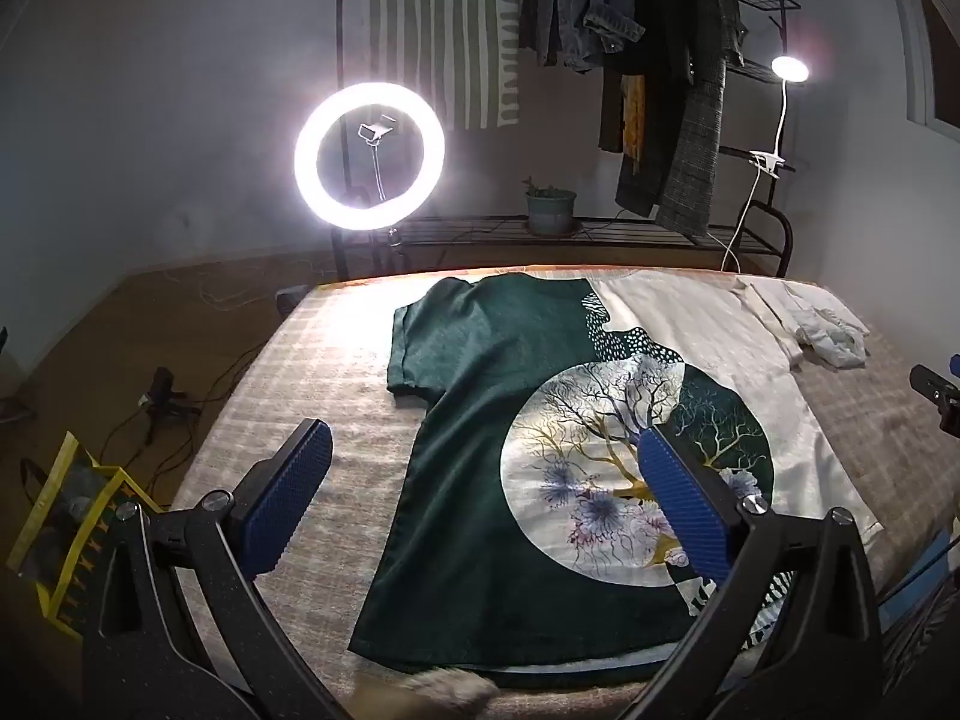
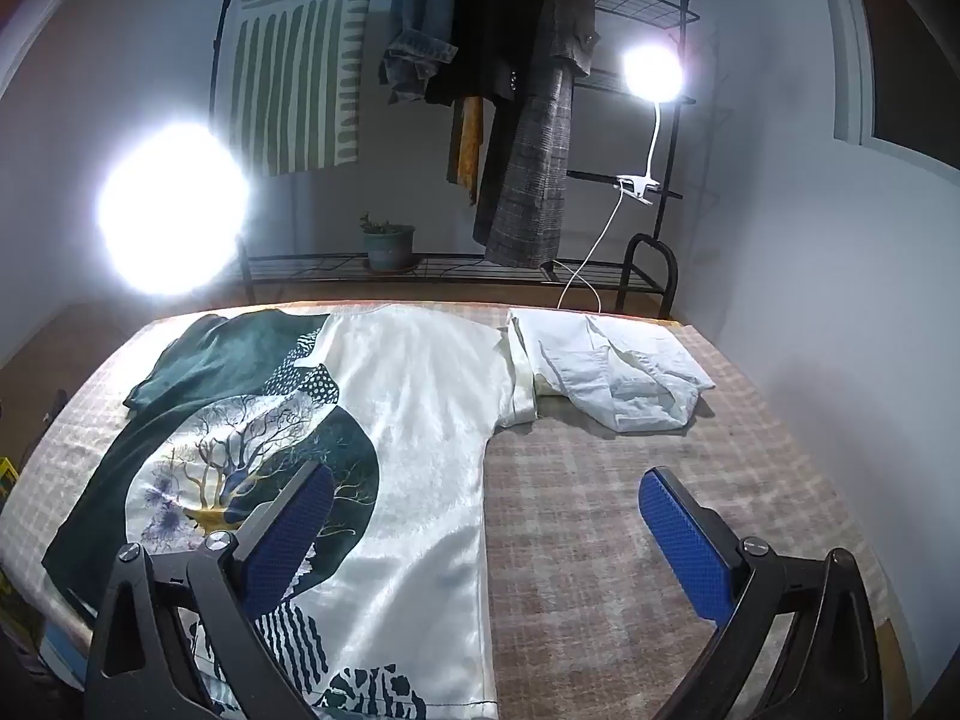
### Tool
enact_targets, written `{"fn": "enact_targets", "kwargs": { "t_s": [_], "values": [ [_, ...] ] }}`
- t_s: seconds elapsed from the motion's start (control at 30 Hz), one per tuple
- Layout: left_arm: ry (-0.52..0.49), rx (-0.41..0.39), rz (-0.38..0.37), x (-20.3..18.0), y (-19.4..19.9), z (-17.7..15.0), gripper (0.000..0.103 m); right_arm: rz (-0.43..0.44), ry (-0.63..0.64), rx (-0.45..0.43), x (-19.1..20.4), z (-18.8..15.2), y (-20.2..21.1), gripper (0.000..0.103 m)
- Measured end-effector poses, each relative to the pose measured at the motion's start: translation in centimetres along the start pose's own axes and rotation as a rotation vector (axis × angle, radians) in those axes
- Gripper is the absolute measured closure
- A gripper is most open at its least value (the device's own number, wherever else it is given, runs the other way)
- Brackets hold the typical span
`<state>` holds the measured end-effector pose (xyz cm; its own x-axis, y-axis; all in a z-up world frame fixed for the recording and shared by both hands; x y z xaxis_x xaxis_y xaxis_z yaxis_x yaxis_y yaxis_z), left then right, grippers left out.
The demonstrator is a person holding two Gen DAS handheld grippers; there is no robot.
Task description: Fold small clothes
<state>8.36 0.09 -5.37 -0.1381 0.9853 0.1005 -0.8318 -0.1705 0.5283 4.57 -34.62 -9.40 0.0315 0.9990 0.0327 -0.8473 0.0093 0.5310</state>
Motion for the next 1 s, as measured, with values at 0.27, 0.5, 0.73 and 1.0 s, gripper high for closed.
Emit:
{"fn": "enact_targets", "kwargs": {
  "t_s": [0.27,0.5,0.73,1.0],
  "values": [
    [0.016,0.019,-0.001,0.03,0.19,-0.13,0.0,0.0,-0.002,-0.002,0.19,0.22,-0.14,0.0],
    [0.012,0.021,-0.002,0.29,0.02,-0.32,0.0,0.008,0.0,0.002,0.57,0.4,-0.03,0.0],
    [0.013,0.022,-0.002,0.3,-0.04,-0.38,0.0,0.004,-0.002,0.0,0.74,0.05,-0.13,0.0],
    [0.012,0.022,-0.001,0.36,-0.06,-0.4,0.0,0.011,-0.013,0.001,0.21,0.02,0.05,0.0]
  ]
}}
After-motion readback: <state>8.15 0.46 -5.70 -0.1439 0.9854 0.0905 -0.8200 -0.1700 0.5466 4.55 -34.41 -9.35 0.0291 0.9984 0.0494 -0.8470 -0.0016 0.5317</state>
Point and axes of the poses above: each gripper's, at about its wrist camera, not at the fingertips, and y roughly against the way its jaws point, x to its left, z to its top, the point moved 10 cm from there along -y, roughly the way its jaws point, and after that the axes turned 9 degrees about z, right-handed, at the moved point
